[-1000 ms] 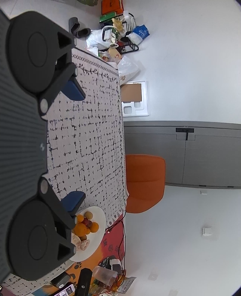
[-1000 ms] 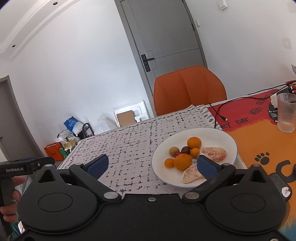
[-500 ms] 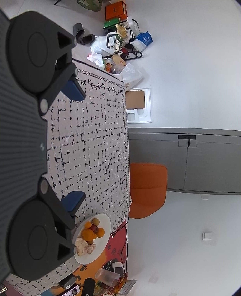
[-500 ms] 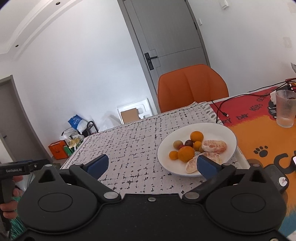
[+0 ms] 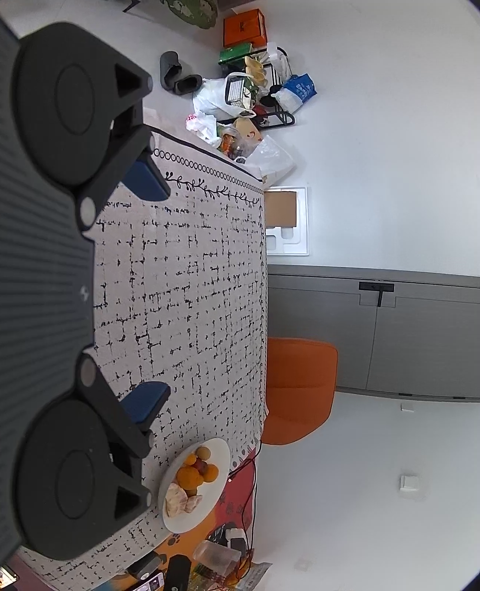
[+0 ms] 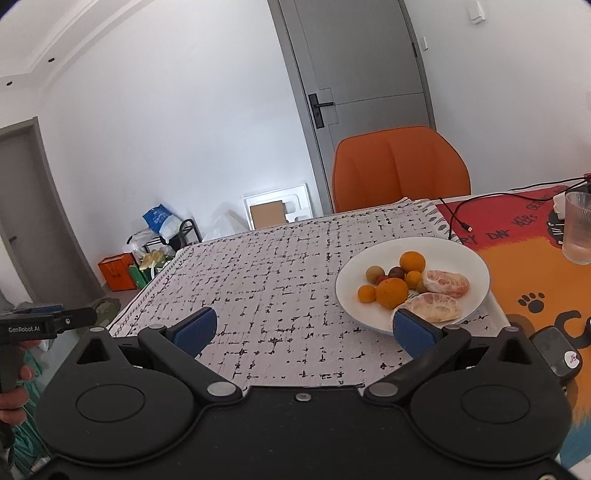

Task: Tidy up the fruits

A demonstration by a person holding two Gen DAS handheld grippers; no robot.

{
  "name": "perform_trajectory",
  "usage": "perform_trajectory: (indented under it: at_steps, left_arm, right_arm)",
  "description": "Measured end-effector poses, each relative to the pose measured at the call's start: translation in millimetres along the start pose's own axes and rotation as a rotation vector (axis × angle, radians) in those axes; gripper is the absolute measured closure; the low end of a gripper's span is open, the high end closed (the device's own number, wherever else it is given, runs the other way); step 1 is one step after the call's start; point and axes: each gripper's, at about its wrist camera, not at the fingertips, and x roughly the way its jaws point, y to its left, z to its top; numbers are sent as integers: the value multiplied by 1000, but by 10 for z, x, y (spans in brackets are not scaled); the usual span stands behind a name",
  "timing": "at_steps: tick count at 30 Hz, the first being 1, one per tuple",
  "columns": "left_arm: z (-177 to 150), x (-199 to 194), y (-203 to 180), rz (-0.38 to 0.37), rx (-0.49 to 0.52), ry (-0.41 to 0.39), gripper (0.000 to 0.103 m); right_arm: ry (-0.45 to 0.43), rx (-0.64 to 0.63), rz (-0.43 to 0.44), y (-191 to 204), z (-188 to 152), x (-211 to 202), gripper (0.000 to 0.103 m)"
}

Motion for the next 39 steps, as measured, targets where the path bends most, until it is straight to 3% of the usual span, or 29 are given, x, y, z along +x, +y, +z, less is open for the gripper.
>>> perform_trajectory:
  at_steps: [10,39]
  left_arm:
    - [-83,72,32,12,-7,32,0]
    - [-40,2,3,3,1,16,0]
  right_arm:
    - [31,11,-8,1,-34,51,0]
    - [67,-7,20,126,-103,125,0]
